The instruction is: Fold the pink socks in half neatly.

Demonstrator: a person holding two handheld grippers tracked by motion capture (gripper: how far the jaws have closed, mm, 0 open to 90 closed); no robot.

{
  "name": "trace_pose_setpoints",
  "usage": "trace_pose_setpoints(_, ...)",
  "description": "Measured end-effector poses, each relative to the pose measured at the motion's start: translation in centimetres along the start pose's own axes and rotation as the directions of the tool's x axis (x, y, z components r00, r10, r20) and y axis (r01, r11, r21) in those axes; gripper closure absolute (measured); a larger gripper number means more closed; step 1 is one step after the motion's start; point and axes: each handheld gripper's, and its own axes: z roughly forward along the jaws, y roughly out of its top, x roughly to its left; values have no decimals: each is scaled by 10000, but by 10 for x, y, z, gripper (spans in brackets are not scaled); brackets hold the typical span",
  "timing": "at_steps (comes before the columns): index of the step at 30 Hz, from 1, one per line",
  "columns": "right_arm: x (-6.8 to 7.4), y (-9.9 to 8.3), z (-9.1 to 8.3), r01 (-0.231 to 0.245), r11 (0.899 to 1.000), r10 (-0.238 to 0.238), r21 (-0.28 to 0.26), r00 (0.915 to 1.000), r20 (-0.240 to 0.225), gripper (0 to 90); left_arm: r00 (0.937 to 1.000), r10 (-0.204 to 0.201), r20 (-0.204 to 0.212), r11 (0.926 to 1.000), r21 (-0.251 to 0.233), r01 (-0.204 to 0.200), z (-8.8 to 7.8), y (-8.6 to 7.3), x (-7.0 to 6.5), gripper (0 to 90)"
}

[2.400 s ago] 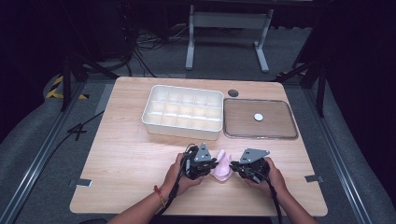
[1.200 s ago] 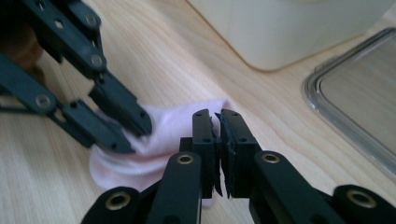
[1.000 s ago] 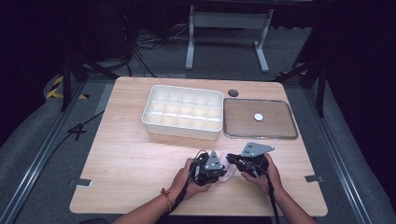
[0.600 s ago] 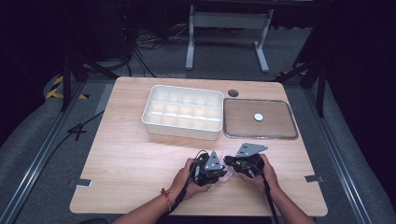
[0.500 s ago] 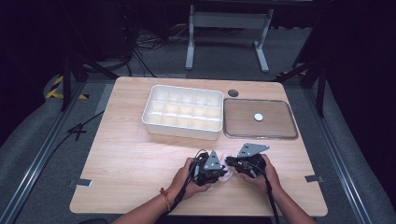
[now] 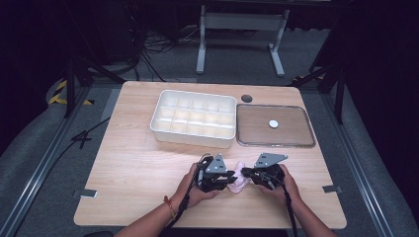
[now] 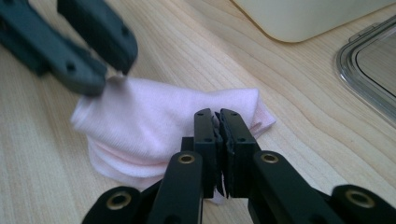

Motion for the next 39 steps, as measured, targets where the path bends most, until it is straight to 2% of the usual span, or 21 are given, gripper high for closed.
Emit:
trace_pose_setpoints(2,1,0,0,94,10000,-94,23,10000,-6,861,9997,216,131,9995,206,-219,4,-3,-1,776)
trace_pose_setpoints(6,3,0,-1,307,9995,-308,47,9994,124,860,9990,64,441,9996,255,-75,9,-10,0,789)
trace_pose_setpoints(13,4,0,0,365,9993,-366,18,9991,234,859,9975,508,491,9979,371,-527,12,-11,-5,788)
trace_pose_setpoints(21,3,3,-3,275,9996,-276,29,9969,732,860,9974,530,492,9979,351,-548,14,-11,-5,789)
trace_pose_setpoints(24,2,7,-8,163,9986,-131,-498,9979,640,858,9972,534,527,9977,378,-555,15,-11,-6,790)
trace_pose_setpoints(26,6,9,-8,307,9968,-275,-744,9987,437,856,9970,570,525,9974,414,-592,15,-10,-6,790)
trace_pose_setpoints(30,16,12,-2,503,9959,-517,-758,9985,-163,856,9969,610,500,9972,392,-630,15,-11,-6,792)
trace_pose_setpoints(32,19,11,3,749,9957,-757,-538,9970,-134,858,9967,633,501,9971,396,-653,15,-11,-6,792)
trace_pose_setpoints(34,17,10,4,617,9968,-624,-508,9980,-127,858,9968,633,498,9970,414,-654,15,-11,-6,792)
trace_pose_setpoints(37,11,8,5,663,9973,-651,-306,9972,373,870,9970,625,447,9968,471,-646,15,-10,-7,792)
trace_pose_setpoints(39,7,5,5,484,9984,-474,-303,9983,343,871,9968,672,424,9962,529,-694,15,-10,-7,792)
